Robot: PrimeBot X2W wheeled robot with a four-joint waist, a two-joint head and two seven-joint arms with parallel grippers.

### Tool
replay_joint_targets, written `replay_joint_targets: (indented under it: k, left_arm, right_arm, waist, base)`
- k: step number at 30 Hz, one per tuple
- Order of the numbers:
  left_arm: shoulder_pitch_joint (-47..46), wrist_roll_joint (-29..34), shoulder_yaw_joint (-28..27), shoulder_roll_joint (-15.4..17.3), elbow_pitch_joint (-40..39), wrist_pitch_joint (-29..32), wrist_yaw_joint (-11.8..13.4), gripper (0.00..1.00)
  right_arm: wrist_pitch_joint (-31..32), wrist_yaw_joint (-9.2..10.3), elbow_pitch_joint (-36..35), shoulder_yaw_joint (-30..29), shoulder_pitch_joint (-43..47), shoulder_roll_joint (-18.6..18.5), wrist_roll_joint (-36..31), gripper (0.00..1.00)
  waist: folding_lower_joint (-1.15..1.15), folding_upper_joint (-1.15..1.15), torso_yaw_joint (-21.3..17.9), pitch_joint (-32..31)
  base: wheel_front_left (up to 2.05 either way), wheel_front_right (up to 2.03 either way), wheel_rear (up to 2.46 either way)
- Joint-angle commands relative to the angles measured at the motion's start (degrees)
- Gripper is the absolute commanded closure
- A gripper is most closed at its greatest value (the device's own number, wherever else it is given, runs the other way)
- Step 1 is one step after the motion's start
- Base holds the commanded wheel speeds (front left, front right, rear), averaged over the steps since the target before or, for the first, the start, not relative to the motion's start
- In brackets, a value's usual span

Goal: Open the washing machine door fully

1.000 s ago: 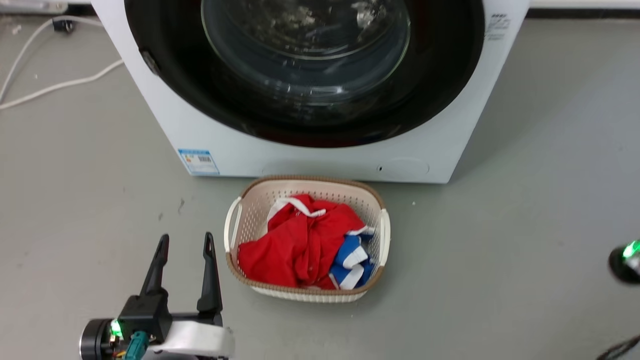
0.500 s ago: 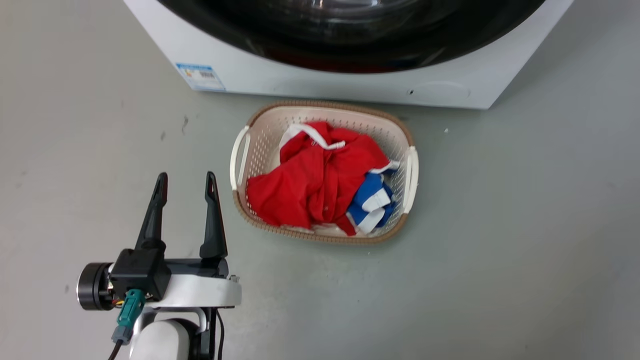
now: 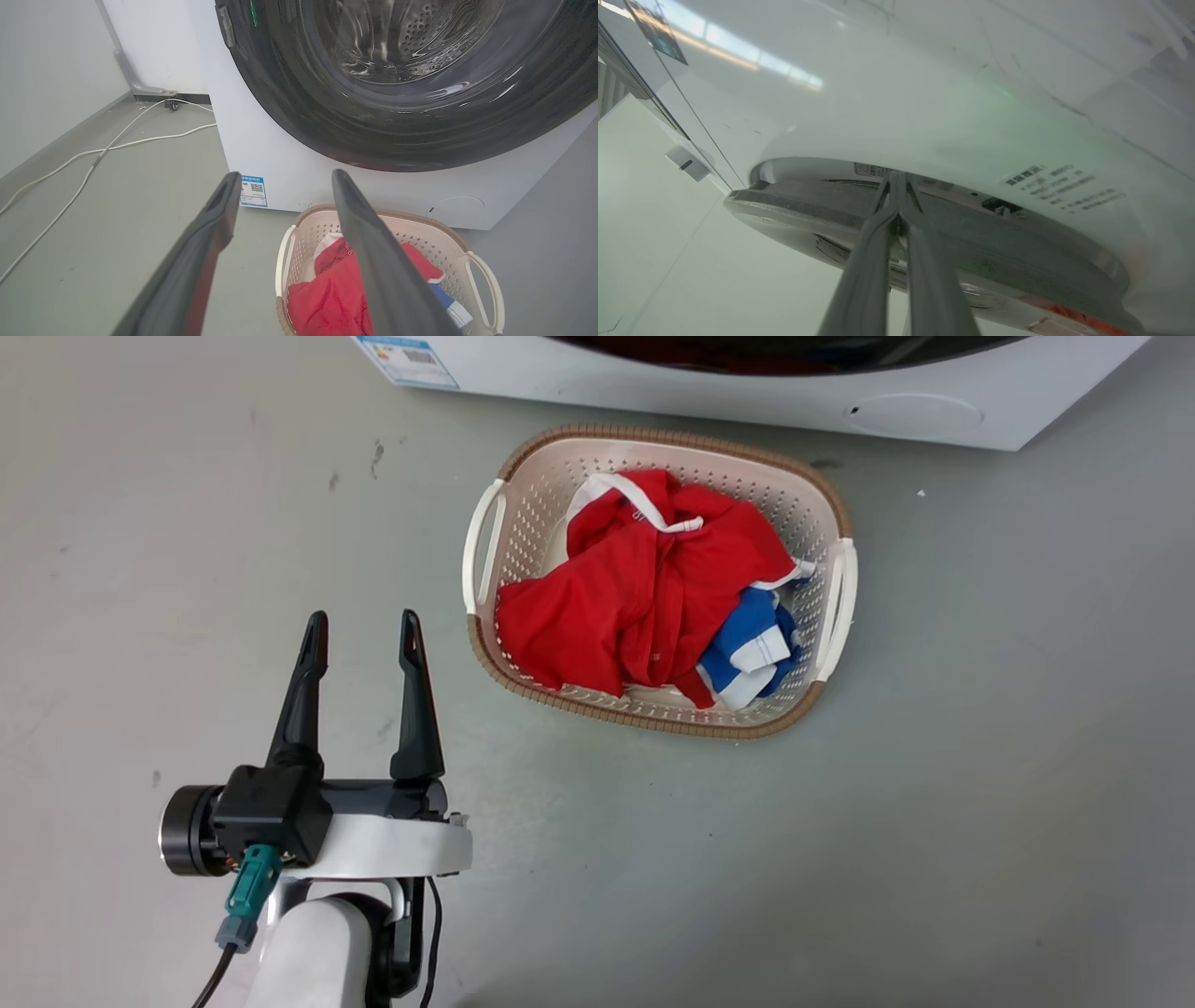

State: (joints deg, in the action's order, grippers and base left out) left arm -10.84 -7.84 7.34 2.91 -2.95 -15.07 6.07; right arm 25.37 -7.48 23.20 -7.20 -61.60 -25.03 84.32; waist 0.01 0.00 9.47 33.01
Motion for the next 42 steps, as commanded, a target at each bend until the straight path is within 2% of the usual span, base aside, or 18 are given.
replay_joint_targets:
  k: [1,8,18,26,42]
  left_arm:
    - [-1.05,-0.43,0.33,-0.02,-0.12,-0.16,0.38,0.0]
    - [-1.85,-1.03,1.09,0.0,-0.15,-0.16,0.9,0.0]
    - [-2.2,-1.3,0.93,-0.01,0.19,-0.16,0.99,0.0]
    - [-1.59,-0.76,0.45,-0.01,0.48,-0.16,0.76,0.0]
    - [0.16,0.69,-1.03,-0.01,0.95,-0.16,-0.29,0.0]
  right_arm:
    - [0.93,-0.03,1.33,1.28,-2.85,-0.85,-1.35,1.0]
    - [3.6,0.03,4.5,4.54,-8.48,-1.68,-4.29,1.0]
    - [7.76,-0.08,3.56,8.14,-6.21,-0.14,-5.11,1.0]
    - [9.11,-0.08,-1.08,8.59,0.38,-0.6,-3.66,1.0]
    - [9.78,-0.08,-15.14,9.16,17.65,0.01,0.38,1.0]
  waist:
    - [-0.01,0.0,0.7,1.2]
    - [-0.01,0.0,1.69,2.68]
    - [-0.01,0.0,1.43,3.07]
    - [-0.01,0.0,0.53,1.32]
    - [-0.01,0.0,-2.28,-2.75]
  base:
    - [0.0,0.0,0.0]
    - [0.0,0.0,0.0]
    - [0.0,0.0,0.0]
    - [0.0,0.0,0.0]
    - [0.0,0.0,0.0]
